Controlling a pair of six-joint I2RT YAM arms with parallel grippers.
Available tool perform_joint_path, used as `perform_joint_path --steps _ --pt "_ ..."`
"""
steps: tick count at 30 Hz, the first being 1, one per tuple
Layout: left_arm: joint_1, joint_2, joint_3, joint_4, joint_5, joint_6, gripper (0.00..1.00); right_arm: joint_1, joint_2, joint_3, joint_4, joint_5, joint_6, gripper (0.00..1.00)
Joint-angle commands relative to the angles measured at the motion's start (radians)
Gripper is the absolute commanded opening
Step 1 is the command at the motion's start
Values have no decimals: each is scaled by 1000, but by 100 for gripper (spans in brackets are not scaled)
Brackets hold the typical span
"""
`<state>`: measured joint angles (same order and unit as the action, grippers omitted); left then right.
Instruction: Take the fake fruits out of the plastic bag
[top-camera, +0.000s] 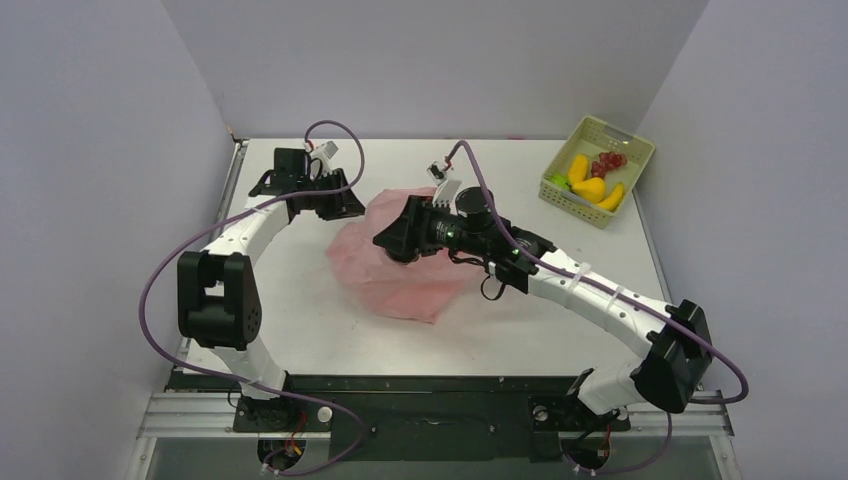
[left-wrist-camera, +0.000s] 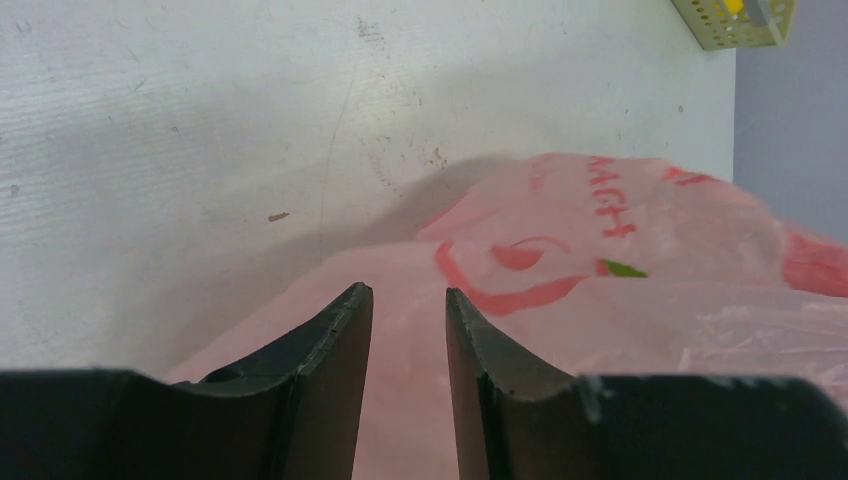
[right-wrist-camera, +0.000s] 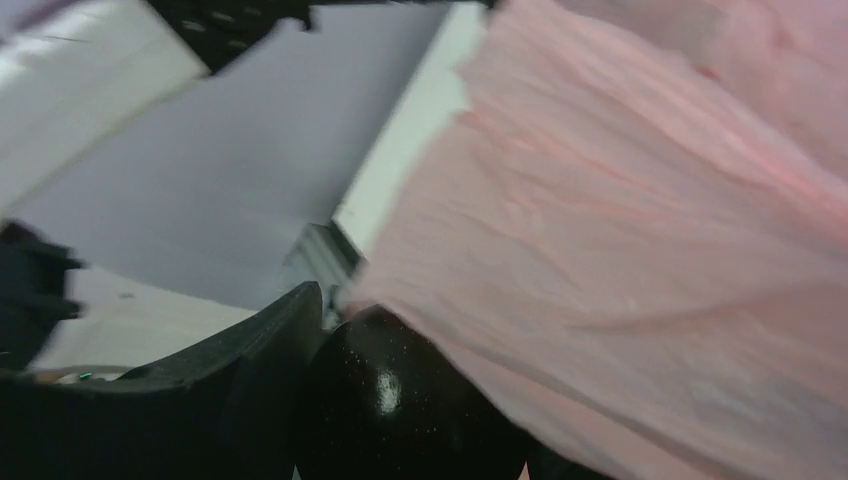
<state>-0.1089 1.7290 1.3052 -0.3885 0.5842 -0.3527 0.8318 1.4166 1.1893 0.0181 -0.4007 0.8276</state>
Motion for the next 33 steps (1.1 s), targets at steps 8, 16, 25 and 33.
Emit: perform_joint_path --steps 8,16,25,33 --pt "13 -45 -12 80 56 -23 31 -56 -152 8 -510 544 -322 0" --pt "14 -60 -16 92 75 -7 32 -55 -135 8 -622 497 -405 0" --pt "-97 -206 -228 759 529 -236 44 -96 -211 -134 -423 234 -385 0" --pt "-286 -140 -97 281 552 136 54 -202 -270 -118 -312 7 -306 0"
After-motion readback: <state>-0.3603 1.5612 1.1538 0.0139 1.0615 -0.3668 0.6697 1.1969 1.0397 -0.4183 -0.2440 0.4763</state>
